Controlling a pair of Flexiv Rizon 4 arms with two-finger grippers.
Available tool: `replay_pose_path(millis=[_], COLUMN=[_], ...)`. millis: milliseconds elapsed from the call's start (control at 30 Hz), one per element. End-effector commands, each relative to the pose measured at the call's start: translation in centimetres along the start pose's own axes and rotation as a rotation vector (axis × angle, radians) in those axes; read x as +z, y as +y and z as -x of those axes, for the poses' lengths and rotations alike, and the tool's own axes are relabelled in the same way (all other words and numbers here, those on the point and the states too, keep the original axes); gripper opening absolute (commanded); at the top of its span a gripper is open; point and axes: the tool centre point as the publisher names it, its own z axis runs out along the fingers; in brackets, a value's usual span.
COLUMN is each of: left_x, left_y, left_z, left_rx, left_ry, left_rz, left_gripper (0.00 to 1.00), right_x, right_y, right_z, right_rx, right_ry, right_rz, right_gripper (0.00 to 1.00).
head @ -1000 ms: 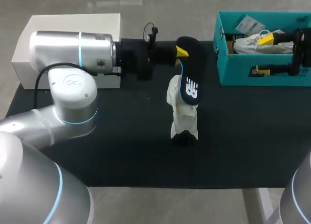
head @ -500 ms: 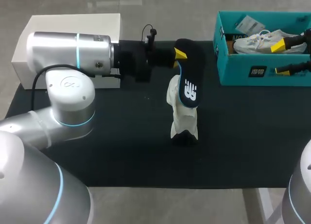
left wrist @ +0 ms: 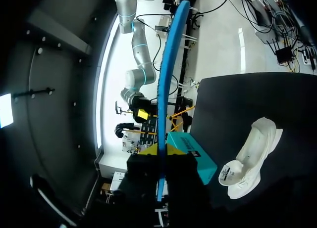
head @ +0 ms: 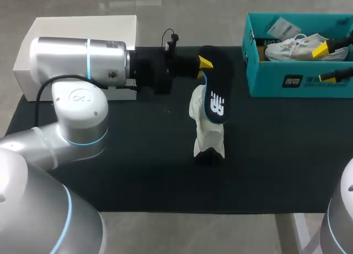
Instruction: Take the shoe out of the shoebox, open the shoe tongue, remove and reinsert the insole, then place the shoe into the shoebox
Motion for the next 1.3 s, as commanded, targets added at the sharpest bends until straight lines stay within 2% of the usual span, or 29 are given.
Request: replay_pose_path(millis=[33,100,267,500,633,1300], left_x=[0.0,-0.2,-0.5,-0.5,-0.3,-0.4], left_y=[-0.1,-0.2,-0.4,-0.7,-0.9,-1.0], left_z=[0.2,0.2,-0.4,-1.0,-1.1,-0.8], left_rx=[0.000,-0.003,-0.018,-0.039,-0.047,-0.021], left_ry=[0.001,-0.001,0.000,-0.003,-0.005,0.002], left_rz=[0.006,0.007,0.015,0.022,0.024,0.033], left_gripper=[0.00,0.00,0.00,0.00,0.00,0.00], right_x=[-1.1,-2.2,-5.0,-7.7,-8.0,-8.0], right_y=[-0.7,-1.0,-1.5,-1.0,-0.7,-0.7], right_z=[1.2,2.0,3.3,3.1,3.1,3.1], right_rx=[0.006,0.002,-0.007,-0.019,-0.008,-0.008], right_ry=[-0.053,-0.109,-0.173,-0.224,-0.220,-0.220], right_rz=[0.004,0.013,0.060,0.150,0.184,0.184], right_gripper=[1.00,1.00,1.00,1.00,1.00,1.00])
